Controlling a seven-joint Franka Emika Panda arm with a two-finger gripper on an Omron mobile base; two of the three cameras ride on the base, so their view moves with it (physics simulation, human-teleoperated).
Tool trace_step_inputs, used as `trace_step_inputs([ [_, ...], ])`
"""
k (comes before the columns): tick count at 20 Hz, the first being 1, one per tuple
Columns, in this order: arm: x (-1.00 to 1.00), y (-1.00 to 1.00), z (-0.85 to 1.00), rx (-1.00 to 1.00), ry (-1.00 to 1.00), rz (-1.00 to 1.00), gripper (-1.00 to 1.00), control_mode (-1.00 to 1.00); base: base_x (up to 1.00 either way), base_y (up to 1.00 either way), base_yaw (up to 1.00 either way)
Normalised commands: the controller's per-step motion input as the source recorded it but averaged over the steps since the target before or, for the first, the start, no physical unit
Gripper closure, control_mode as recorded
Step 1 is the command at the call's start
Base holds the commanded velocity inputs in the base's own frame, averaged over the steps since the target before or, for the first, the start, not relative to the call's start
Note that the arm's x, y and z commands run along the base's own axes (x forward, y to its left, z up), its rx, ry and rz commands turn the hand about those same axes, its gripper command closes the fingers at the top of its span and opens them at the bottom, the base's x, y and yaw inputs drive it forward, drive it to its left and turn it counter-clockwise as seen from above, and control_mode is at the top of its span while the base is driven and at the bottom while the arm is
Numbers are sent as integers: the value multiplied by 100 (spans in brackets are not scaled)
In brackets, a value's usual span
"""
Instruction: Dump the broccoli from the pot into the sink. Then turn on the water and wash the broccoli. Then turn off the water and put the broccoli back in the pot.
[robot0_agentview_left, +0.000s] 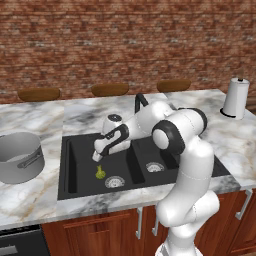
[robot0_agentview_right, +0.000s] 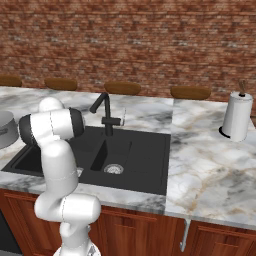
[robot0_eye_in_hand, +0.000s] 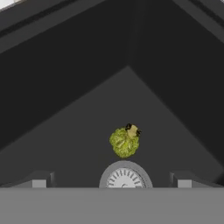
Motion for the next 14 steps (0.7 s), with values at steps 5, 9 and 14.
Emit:
trace_step_inputs([
  [5,0,-8,-22,0,0,0,-100,-100,0,0,0],
  [9,0,-5,-24,0,0,0,-100,-100,0,0,0],
  [14,0,-1,-27,0,0,0,-100,-100,0,0,0],
])
